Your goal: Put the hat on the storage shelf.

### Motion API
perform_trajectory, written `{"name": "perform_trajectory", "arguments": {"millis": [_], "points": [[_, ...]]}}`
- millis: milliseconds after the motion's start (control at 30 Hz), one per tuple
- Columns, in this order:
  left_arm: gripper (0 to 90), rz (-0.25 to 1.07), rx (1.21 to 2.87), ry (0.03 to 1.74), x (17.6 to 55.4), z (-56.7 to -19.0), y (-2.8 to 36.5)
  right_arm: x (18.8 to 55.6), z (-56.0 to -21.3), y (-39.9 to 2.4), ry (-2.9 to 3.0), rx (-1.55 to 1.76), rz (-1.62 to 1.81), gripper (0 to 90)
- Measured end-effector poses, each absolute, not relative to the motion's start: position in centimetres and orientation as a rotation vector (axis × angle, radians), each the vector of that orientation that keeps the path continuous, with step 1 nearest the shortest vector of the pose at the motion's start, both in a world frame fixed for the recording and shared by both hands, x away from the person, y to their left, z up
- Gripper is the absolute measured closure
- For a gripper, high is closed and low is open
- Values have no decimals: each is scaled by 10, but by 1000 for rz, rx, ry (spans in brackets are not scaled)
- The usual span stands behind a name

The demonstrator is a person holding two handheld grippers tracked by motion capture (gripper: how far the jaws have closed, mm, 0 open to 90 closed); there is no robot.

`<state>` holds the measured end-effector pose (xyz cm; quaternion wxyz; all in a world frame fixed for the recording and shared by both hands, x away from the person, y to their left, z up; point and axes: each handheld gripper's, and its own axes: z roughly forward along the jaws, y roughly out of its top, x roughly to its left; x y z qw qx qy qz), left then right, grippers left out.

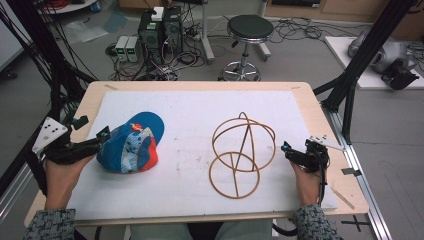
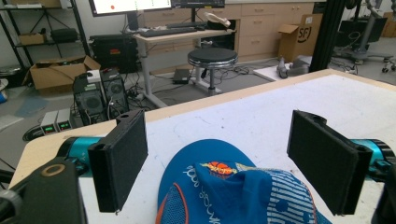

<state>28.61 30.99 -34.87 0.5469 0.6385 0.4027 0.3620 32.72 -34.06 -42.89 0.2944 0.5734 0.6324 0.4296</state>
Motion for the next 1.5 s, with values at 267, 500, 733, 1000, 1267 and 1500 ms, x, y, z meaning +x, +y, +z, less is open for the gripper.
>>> {"name": "perform_trajectory", "arguments": {"millis": [267,500,733,1000,1267,1500], "points": [[205,868,1514,961,286,-349,312,326,-428,-338,1693,1484,1136,110],[232,873,1536,937,285,-350,311,326,-428,-337,1699,1464,1131,110],[273,835,1545,903,290,-361,307,328,-428,-334,1721,1435,1140,110],[270,797,1594,910,299,-373,299,325,-428,-337,1723,1440,1126,110],[372,720,1661,896,303,-381,291,324,-428,-338,1730,1434,1119,111],[417,701,1713,903,306,-390,291,325,-428,-336,1746,1426,1116,135]]}}
